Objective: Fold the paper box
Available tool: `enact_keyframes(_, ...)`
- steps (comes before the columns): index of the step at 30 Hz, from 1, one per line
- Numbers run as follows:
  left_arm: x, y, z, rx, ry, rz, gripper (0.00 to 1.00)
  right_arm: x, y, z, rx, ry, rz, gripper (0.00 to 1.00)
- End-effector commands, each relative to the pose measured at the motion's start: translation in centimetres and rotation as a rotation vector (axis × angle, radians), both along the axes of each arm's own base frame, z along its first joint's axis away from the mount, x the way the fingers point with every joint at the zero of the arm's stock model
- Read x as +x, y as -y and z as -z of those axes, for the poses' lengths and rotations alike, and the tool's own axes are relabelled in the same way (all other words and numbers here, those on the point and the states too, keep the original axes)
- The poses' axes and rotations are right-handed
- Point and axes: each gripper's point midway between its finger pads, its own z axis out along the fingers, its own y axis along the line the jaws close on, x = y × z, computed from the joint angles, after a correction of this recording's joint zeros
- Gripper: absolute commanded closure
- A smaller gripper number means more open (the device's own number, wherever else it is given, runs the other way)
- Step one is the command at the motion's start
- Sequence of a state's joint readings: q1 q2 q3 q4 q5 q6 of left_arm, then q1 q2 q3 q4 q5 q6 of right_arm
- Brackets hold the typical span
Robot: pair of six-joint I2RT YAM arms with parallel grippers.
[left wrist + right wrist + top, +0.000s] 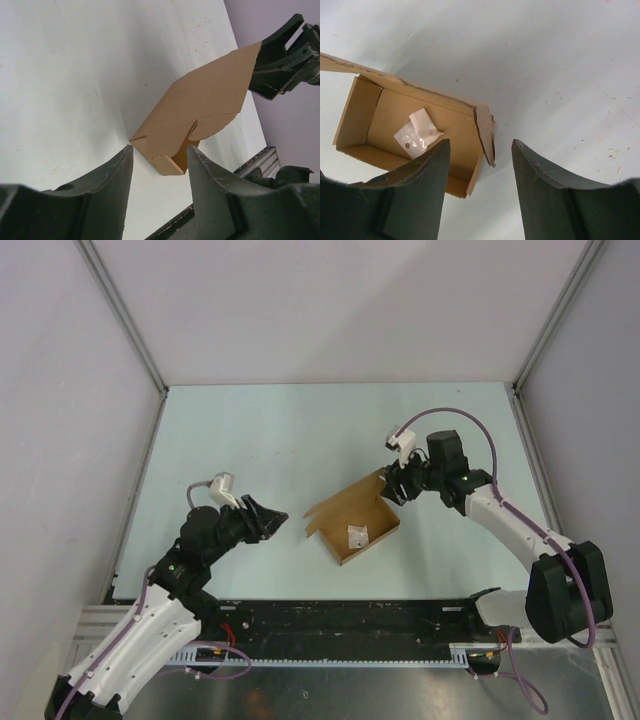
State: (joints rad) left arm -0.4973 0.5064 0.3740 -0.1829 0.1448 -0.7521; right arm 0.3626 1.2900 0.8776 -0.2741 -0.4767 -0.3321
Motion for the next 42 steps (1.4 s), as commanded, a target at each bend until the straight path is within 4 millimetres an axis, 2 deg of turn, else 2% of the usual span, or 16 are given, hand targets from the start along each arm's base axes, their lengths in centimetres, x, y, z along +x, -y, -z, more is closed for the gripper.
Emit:
enact_keyframes(1, -0.2, 0.2, -0.6, -0.02, 0.013, 0.008, 0.47, 1.9, -1.3, -2.2, 0.064, 0.065, -0.015, 0.44)
enact_keyframes(5, -0.1, 0.2, -0.6, -0.014, 0.013, 0.008, 0.47, 2.1, -1.6, -1.4, 0.069, 0.045, -0.021, 0.51)
enact_keyframes(14, -0.3, 0.1, -1.1, -0.013, 0.041, 0.019, 0.46, 2.0, -1.9, -0.1, 0.068, -0.003, -0.019, 0.72)
enact_keyframes(23, -0.1, 0.1, -1.3, 0.0, 0.049, 0.016, 0.46, 1.8, -1.8, -0.9, 0.067, 0.004, 0.014, 0.86)
enact_keyframes(30, 0.1, 0.1, -2.2, 0.019, 0.083, 0.028, 0.44, 1.4, -1.9, -0.8, 0.05, -0.016, 0.062, 0.95)
enact_keyframes(35, -0.3, 0.1, -4.8, 0.045, 0.213, 0.077, 0.32, 1.5, -1.7, -1.0, 0.004, -0.001, 0.183, 1.0)
enact_keyframes(38, -0.4, -0.4, -6.4, 0.055, 0.289, 0.07, 0.28, 1.8, -1.3, -1.8, -0.008, 0.032, 0.284, 1.0)
enact_keyframes(42, -0.6, -0.5, -7.2, 0.072, 0.334, 0.081, 0.27, 1.8, -1.1, -3.3, 0.021, 0.061, 0.379, 1.0)
